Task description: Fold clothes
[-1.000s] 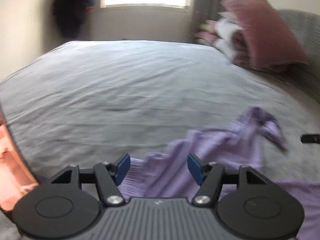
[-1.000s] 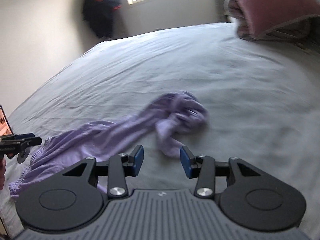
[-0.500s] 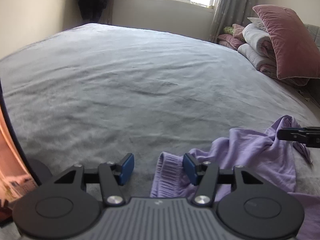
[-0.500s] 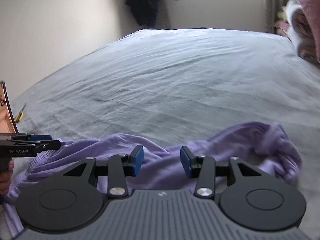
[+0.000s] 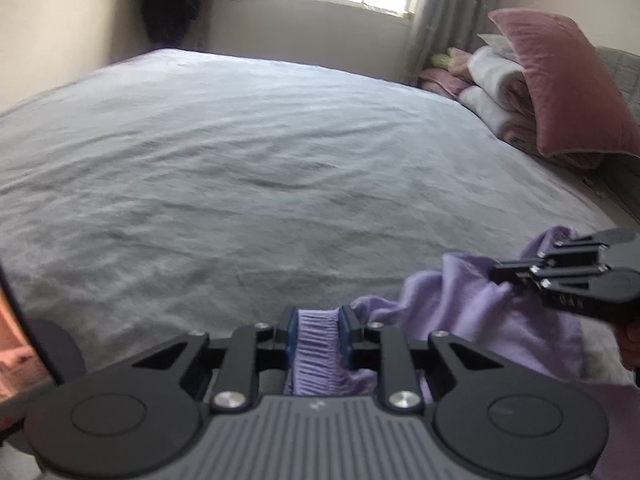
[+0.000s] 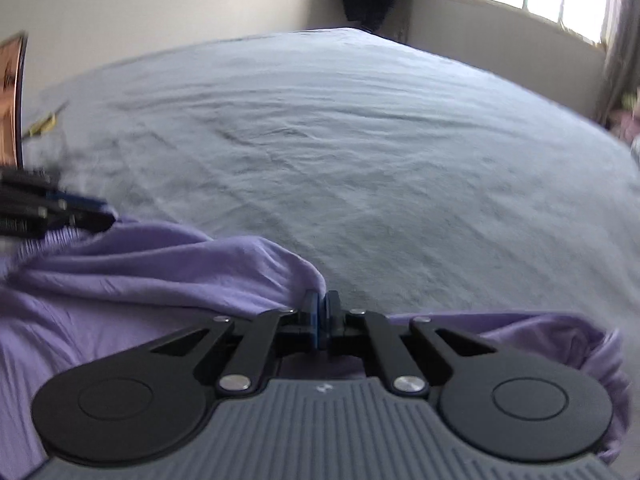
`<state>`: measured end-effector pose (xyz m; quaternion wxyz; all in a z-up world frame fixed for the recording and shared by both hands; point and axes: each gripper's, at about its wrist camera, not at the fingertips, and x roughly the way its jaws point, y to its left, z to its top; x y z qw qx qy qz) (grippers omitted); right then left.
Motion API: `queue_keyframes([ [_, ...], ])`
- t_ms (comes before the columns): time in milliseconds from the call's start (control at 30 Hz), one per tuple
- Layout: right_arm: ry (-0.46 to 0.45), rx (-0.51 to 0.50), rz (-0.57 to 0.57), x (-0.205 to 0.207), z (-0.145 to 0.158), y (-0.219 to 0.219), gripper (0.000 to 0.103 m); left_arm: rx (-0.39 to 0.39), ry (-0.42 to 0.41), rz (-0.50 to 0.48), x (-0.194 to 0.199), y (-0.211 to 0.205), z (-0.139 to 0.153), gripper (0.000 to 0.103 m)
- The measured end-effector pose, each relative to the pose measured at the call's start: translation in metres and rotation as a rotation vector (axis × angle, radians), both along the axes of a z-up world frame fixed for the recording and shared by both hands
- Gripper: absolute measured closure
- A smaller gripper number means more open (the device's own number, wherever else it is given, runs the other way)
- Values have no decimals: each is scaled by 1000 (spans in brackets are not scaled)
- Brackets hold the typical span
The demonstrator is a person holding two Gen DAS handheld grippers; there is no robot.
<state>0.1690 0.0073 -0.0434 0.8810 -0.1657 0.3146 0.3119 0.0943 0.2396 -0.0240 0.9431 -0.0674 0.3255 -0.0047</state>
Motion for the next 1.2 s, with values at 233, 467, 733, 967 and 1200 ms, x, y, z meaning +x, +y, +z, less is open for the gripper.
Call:
queue_keyframes([
  [233, -143, -46, -48, 2, 20, 16, 101, 112, -65, 219, -4, 7, 13, 86],
  [467, -230, -95, -47, 13, 26, 49, 101, 300, -94, 346, 3, -2, 13, 86],
  [733, -171, -139, -67, 37, 1, 79, 101, 450, -2, 375, 20, -10, -8, 84],
  [967, -169, -181, -104, 37, -8, 85, 81, 537, 10, 374, 22, -21, -9, 72],
  [1200, -157, -126, -208, 29, 25, 26, 56, 538, -52, 402, 8, -26, 12, 55],
])
